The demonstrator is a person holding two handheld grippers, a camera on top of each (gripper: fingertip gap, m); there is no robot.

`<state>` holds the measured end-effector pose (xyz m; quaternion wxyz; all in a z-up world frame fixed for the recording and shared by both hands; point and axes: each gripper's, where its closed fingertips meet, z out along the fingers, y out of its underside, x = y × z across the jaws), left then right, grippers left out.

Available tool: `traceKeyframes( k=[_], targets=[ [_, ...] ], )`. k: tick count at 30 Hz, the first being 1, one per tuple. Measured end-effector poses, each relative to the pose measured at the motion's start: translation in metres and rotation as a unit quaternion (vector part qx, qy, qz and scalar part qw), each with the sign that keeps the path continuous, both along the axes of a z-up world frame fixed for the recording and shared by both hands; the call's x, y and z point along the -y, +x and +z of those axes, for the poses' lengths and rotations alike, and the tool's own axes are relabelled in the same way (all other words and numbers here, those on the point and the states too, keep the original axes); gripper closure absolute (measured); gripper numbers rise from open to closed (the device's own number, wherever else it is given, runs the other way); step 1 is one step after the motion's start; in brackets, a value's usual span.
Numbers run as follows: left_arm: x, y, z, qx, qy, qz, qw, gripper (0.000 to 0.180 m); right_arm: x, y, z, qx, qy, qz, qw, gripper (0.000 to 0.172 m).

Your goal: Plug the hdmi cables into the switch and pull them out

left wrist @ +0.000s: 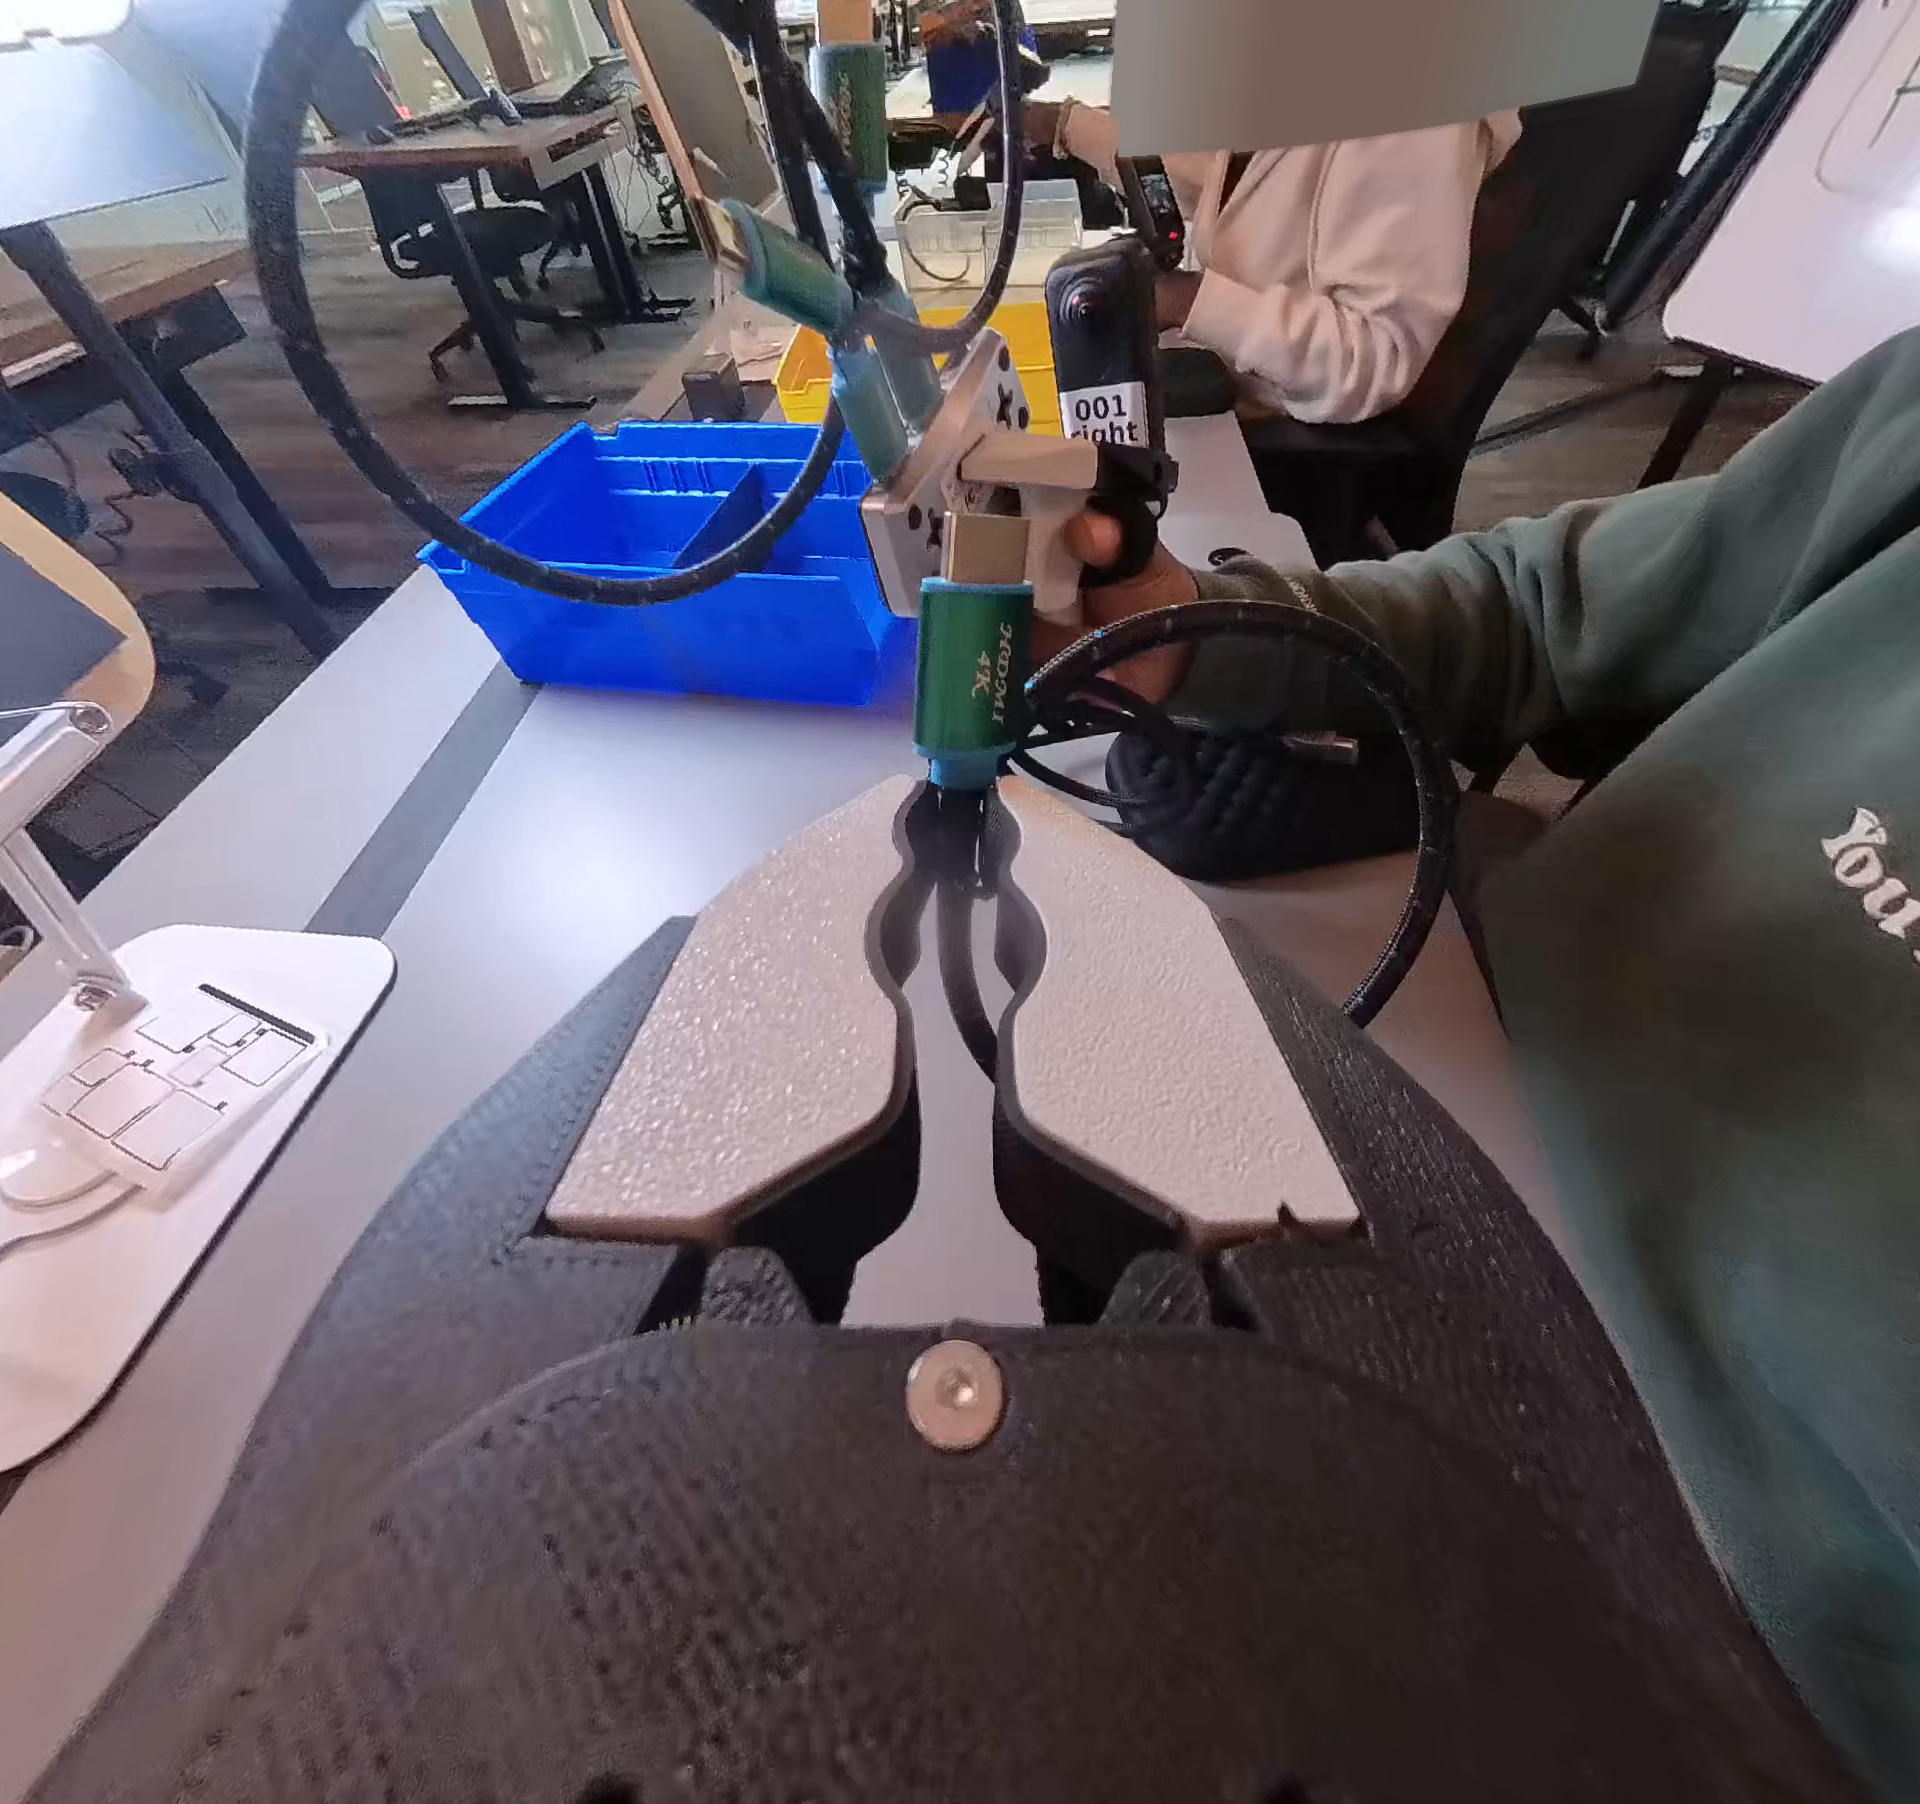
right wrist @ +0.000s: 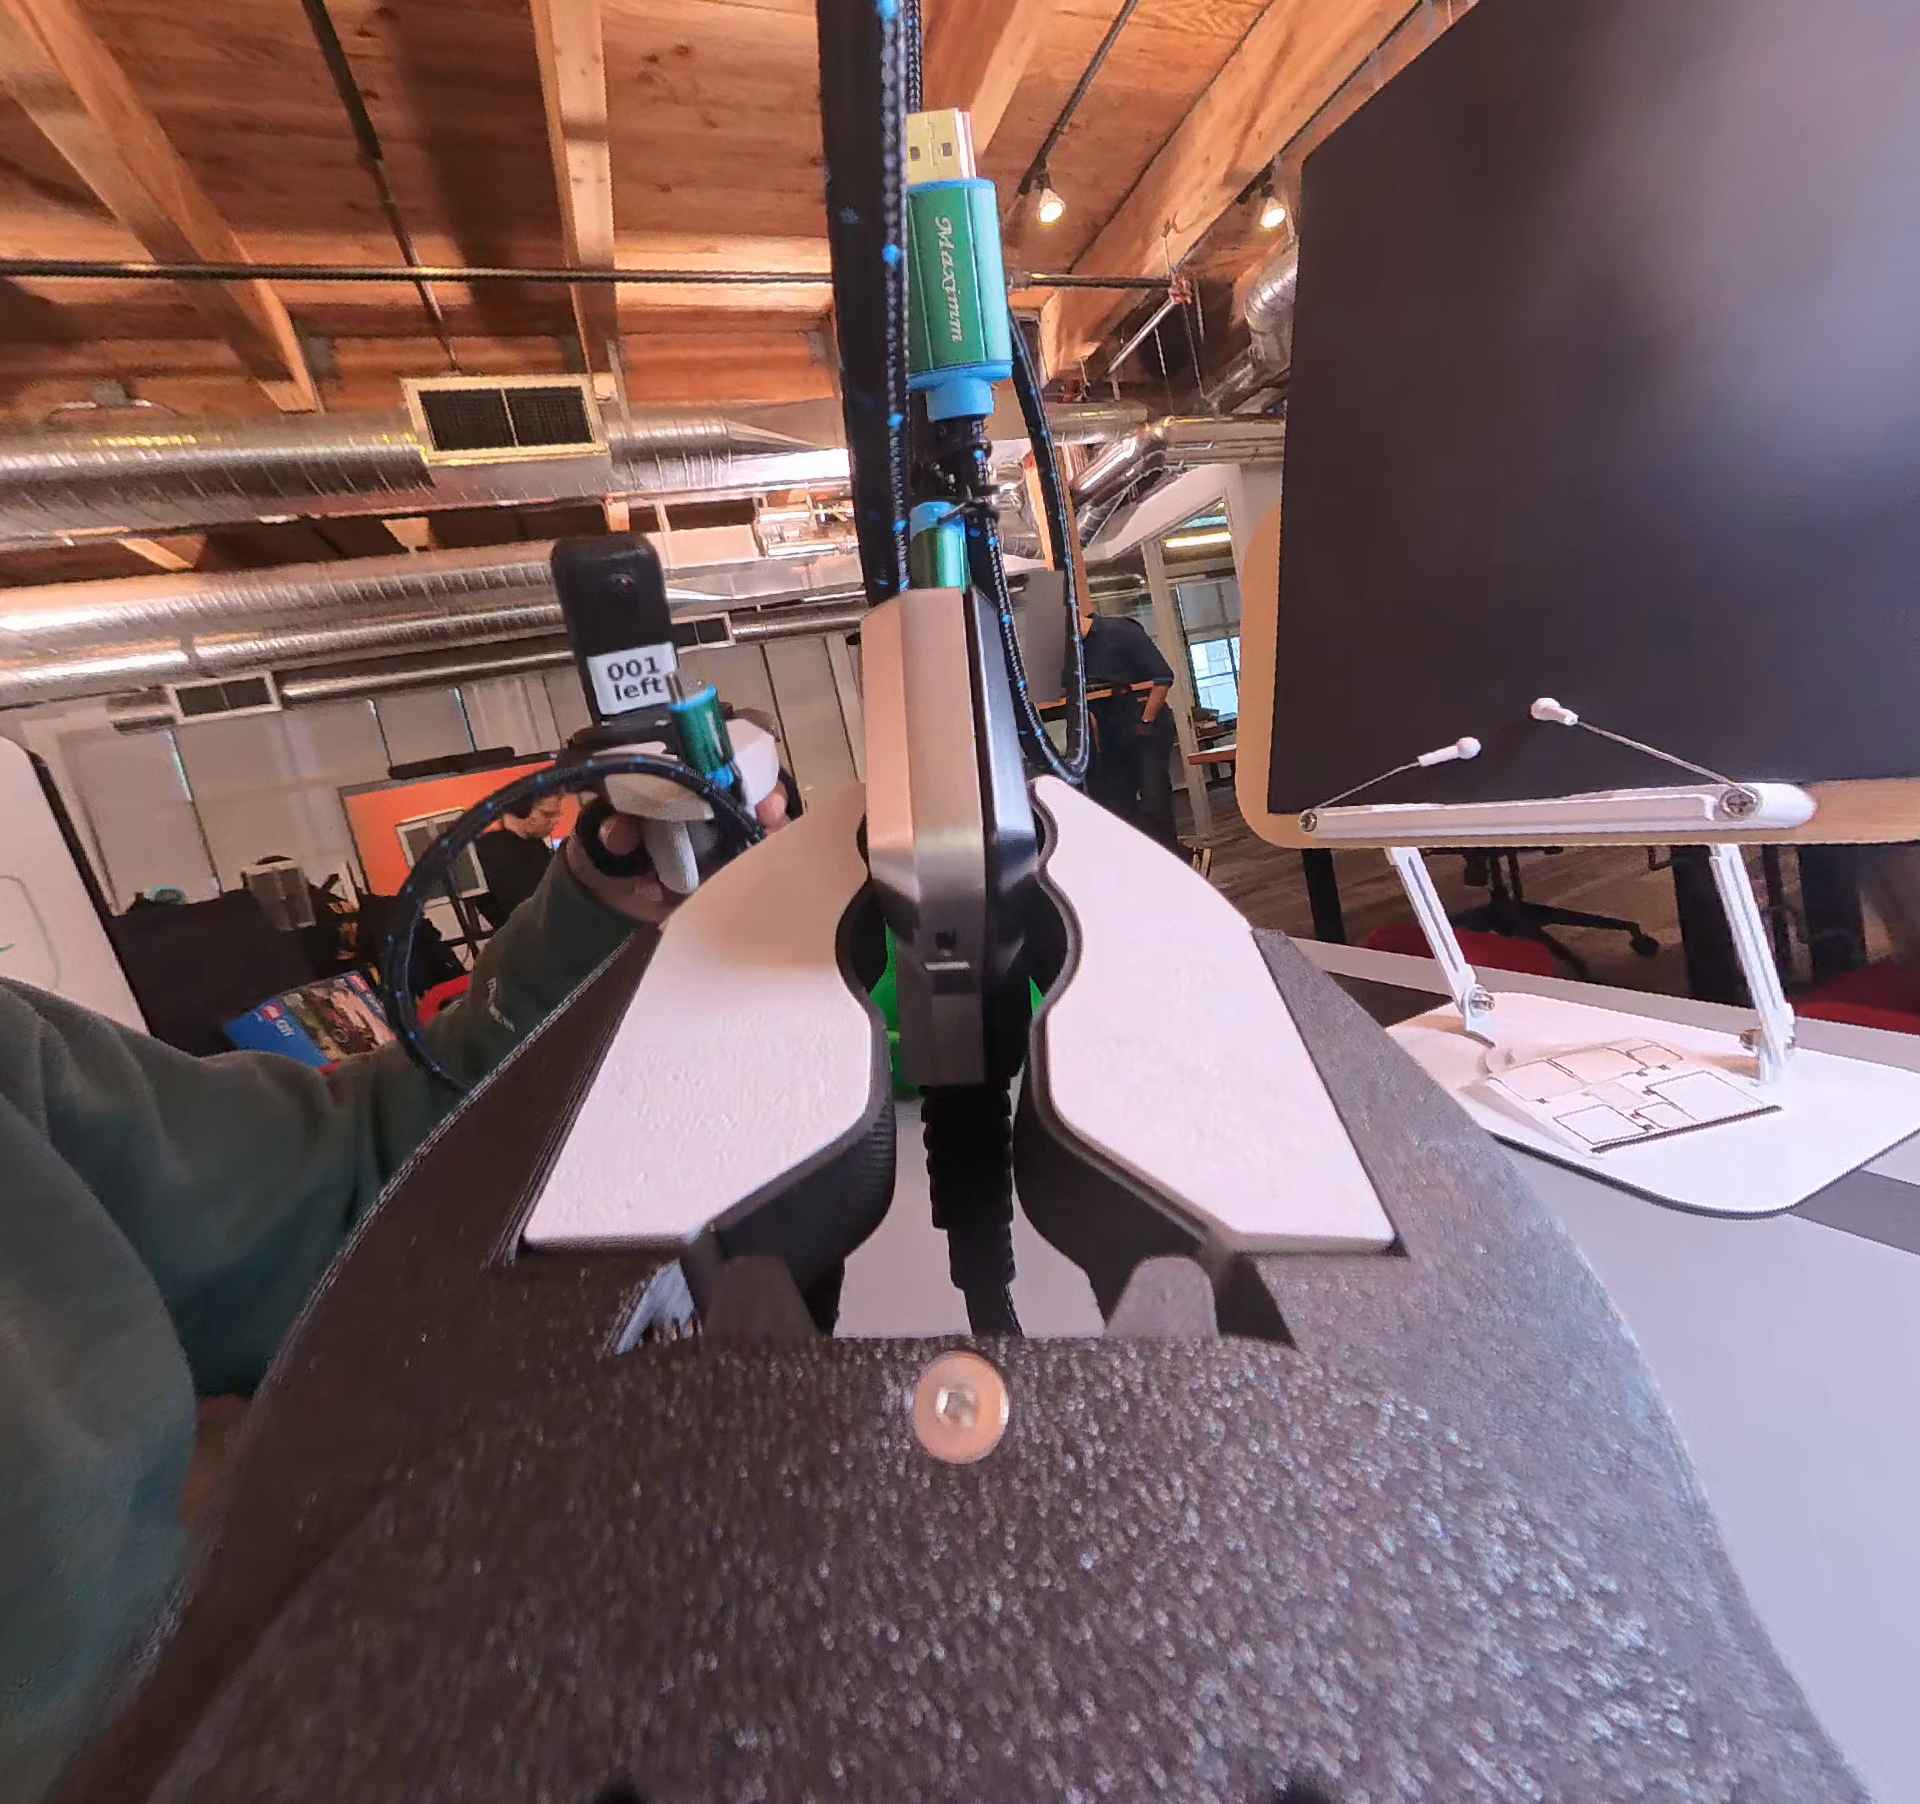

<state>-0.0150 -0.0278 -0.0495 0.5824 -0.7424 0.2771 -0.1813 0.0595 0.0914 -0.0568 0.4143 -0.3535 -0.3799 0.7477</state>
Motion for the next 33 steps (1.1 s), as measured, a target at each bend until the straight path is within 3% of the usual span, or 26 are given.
traceKeyframes(
  k=[4,8,11,14,16,18,21,24,29,33],
  targets=[
    [-0.007,-0.002,0.0,-0.018,-0.023,0.003,1.0,0.172,0.004,-0.005,-0.011,0.023,0.07,-0.023,0.997,0.149],
    [-0.006,-0.008,0.015,-0.033,-0.039,-0.008,0.999,0.172,0.018,-0.015,-0.041,0.078,0.26,-0.088,0.958,0.15],
    [0.003,-0.012,0.047,0.008,-0.026,-0.038,0.999,0.171,0.031,-0.02,-0.071,0.111,0.434,-0.142,0.883,0.149],
    [0.013,-0.008,0.056,0.008,-0.052,-0.078,0.996,0.172,0.045,-0.026,-0.098,0.117,0.596,-0.183,0.773,0.149],
    [0.01,0.002,0.032,-0.033,-0.108,-0.094,0.989,0.171,0.055,-0.031,-0.112,0.111,0.666,-0.196,0.711,0.149],
    [0.008,0.014,-0.008,-0.083,-0.178,-0.104,0.975,0.172,0.064,-0.035,-0.118,0.102,0.693,-0.2,0.685,0.149],
    [0.015,0.032,-0.067,-0.13,-0.275,-0.132,0.943,0.171,0.065,-0.037,-0.118,0.095,0.708,-0.218,0.665,0.149],
    [0.015,0.041,-0.1,-0.143,-0.321,-0.136,0.926,0.171,0.06,-0.036,-0.119,0.098,0.714,-0.228,0.655,0.148],
    [0.0,0.032,-0.127,-0.177,-0.337,-0.081,0.921,0.171,0.058,-0.037,-0.132,0.118,0.731,-0.222,0.634,0.148],
    [0.001,0.03,-0.142,-0.193,-0.368,-0.077,0.906,0.171,0.059,-0.04,-0.142,0.124,0.742,-0.212,0.624,0.148]
  ],
)
